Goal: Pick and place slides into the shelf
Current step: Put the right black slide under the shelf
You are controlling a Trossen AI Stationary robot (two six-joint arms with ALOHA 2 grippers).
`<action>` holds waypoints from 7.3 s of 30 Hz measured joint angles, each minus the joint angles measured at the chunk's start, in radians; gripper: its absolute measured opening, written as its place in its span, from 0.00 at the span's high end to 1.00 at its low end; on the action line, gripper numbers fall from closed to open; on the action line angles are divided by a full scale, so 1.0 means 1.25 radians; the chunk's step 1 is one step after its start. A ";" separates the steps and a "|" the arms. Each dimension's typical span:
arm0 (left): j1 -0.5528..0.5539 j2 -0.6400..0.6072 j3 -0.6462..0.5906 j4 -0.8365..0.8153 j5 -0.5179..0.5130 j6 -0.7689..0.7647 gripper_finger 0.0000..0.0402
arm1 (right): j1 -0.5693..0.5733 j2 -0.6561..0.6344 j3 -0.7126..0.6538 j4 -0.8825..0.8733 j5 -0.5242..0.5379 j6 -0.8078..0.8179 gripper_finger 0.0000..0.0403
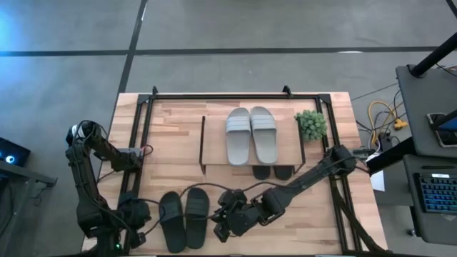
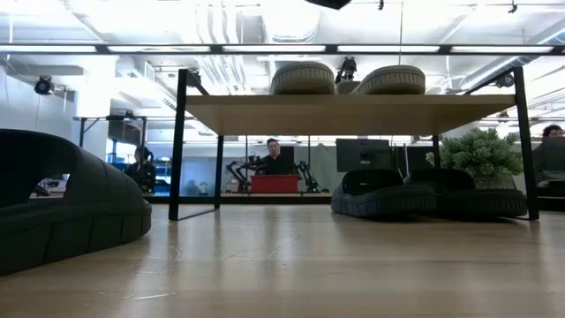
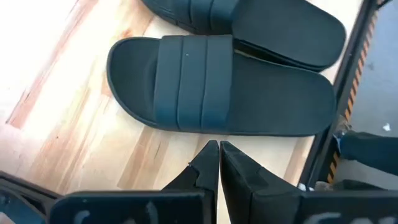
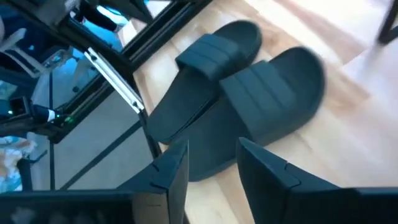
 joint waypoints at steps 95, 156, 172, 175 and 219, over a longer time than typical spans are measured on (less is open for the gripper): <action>0.106 -0.184 -0.143 0.057 -0.071 0.122 1.00 | -0.083 0.386 0.439 -0.176 0.025 -0.638 0.52; 0.106 -0.185 -0.162 0.080 -0.043 0.183 1.00 | -0.033 0.393 0.442 -0.503 0.333 -0.504 0.97; 0.105 -0.185 -0.167 0.080 -0.045 0.184 1.00 | 0.005 0.366 0.436 -0.911 0.316 -0.055 0.97; 0.105 -0.185 -0.167 0.083 -0.045 0.184 1.00 | 0.005 0.366 0.419 -0.911 0.314 0.003 0.97; 0.106 -0.185 -0.169 0.095 -0.045 0.186 1.00 | 0.068 0.297 0.443 -0.773 -0.022 0.190 0.82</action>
